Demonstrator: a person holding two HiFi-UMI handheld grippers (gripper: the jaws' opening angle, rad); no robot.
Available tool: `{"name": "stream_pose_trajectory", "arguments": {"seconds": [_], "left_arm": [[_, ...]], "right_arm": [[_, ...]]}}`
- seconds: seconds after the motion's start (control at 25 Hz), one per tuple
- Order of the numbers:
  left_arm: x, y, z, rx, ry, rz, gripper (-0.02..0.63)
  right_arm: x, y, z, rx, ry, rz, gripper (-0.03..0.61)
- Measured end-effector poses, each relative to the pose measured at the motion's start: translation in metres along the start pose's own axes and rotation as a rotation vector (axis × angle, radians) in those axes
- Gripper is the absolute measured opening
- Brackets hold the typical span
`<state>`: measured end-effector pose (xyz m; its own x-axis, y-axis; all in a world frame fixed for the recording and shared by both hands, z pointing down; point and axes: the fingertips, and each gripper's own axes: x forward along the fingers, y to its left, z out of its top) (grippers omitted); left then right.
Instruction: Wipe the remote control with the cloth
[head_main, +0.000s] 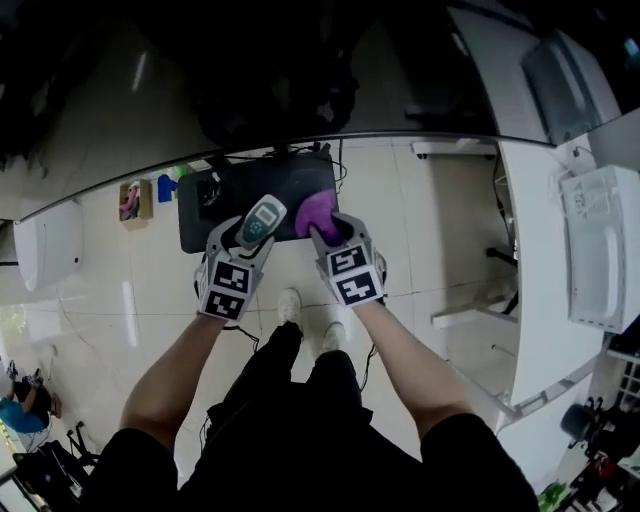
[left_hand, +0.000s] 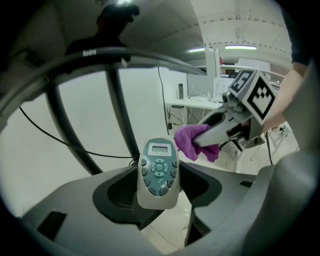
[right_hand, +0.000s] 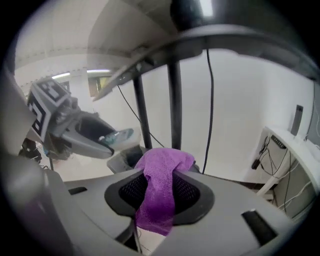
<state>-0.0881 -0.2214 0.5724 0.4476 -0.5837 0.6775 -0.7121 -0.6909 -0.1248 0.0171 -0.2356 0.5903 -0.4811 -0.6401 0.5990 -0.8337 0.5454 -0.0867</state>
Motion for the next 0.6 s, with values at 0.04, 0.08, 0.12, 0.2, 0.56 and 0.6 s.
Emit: {"name": "stream_pose_trajectory", "arguments": {"seconds": [0.04,0.08,0.12,0.2,0.56,0.6], "left_arm": [[-0.014,-0.008,0.005,0.005,-0.009,0.011,0.255],[-0.027,-0.017,0.008,0.007,-0.017,0.022,0.255],[-0.040,-0.027,0.012,0.011,-0.026,0.032,0.255],[-0.065,-0.047,0.022,0.028,-0.046,0.053,0.255],[-0.139,-0.111,0.047,0.116,-0.115,0.138,0.255],[-0.145,-0.114,0.048,0.138,-0.118,0.147,0.255]], "right_arm": [[-0.026,0.008,0.016,-0.013,-0.039,0.008,0.143],[-0.050,0.019,0.031,-0.031,-0.073,0.021,0.143],[-0.072,0.031,0.043,-0.053,-0.101,0.040,0.143],[-0.109,0.057,0.063,-0.101,-0.140,0.089,0.144],[-0.185,0.162,0.079,-0.342,-0.130,0.275,0.143],[-0.187,0.169,0.077,-0.361,-0.117,0.279,0.143]]}}
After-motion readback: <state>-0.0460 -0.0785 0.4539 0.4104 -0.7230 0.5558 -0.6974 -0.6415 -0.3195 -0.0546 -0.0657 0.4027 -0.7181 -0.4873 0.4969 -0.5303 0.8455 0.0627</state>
